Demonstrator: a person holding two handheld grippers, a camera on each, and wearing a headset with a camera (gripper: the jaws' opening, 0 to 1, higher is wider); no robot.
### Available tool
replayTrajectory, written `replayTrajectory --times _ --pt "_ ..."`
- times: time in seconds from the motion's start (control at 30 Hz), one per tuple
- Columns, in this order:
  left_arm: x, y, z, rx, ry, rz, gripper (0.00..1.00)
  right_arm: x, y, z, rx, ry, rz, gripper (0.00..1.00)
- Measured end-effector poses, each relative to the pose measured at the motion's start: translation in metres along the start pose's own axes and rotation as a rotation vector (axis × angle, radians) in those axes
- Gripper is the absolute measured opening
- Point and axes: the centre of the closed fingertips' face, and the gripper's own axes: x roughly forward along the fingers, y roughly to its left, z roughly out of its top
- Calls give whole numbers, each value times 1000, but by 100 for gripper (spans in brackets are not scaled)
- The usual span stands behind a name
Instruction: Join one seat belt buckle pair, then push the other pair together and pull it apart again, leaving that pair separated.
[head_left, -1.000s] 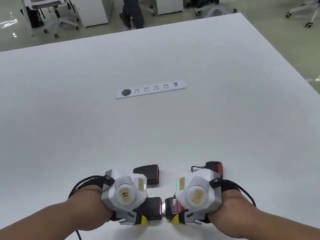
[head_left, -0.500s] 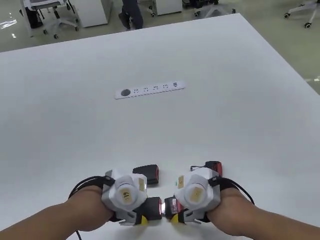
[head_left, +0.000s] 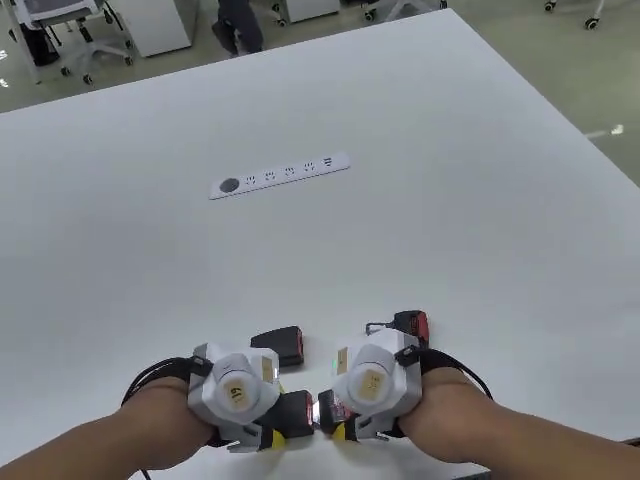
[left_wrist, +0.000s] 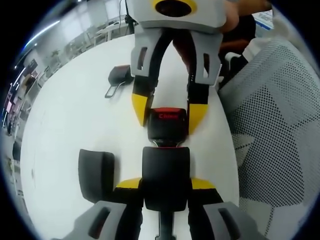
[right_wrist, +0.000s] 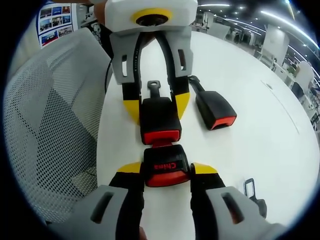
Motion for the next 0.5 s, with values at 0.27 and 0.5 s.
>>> replayTrajectory --times 0.27,0.5 --pt "-6 4 -10 -10 29 51 36 -3 -1 -2 -21 8 -11 36" --pt "-37 13 1 -79 -75 106 43 -36 -11 9 95 -107 -15 39"
